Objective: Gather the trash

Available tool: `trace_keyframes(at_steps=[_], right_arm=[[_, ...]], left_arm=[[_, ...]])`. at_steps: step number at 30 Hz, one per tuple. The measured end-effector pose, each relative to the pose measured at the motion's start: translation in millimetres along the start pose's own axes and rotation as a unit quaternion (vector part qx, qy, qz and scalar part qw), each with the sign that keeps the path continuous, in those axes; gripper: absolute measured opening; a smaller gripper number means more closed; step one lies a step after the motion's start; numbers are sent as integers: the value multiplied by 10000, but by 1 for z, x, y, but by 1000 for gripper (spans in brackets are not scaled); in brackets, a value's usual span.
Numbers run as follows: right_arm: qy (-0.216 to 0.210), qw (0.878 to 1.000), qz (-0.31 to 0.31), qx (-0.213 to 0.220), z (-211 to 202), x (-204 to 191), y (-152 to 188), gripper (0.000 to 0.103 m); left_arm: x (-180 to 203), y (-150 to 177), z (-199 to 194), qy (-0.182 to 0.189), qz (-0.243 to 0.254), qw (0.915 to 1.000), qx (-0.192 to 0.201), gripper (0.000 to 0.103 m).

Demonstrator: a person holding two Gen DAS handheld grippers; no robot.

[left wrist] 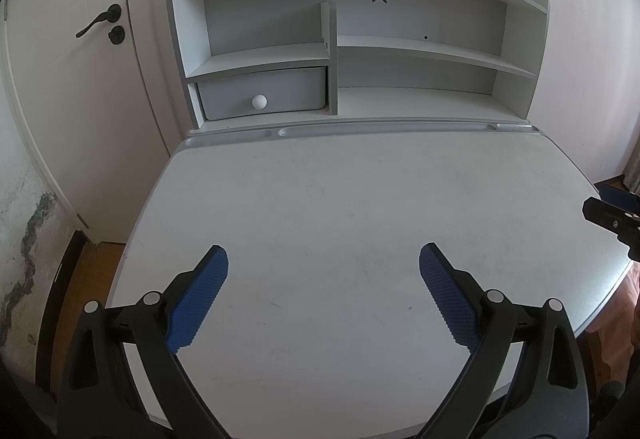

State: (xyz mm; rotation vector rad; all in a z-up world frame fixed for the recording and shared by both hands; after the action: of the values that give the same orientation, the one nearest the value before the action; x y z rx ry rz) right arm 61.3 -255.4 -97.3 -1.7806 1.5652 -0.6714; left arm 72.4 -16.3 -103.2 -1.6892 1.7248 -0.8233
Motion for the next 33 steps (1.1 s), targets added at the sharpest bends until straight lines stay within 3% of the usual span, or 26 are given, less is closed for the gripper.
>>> trace_keyframes(at_steps=[33], right_arm=[[13, 10000, 46, -31, 1, 9, 2, 82]], left_arm=[[-2, 4, 2, -33, -34, 9999, -100, 94]])
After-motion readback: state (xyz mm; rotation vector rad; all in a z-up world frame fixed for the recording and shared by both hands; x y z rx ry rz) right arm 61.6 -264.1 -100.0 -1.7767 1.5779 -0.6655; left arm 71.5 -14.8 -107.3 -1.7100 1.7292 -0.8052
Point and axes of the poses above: each gripper's, at about its wrist camera, not at the fingertips, and z roughly the way its jaws point, x to its right, y to its underside, the point moved 10 cm from there along z, roughly the way its jaws point, and after that the axes turned 2 degrees about -z, right-handed, at the moved point
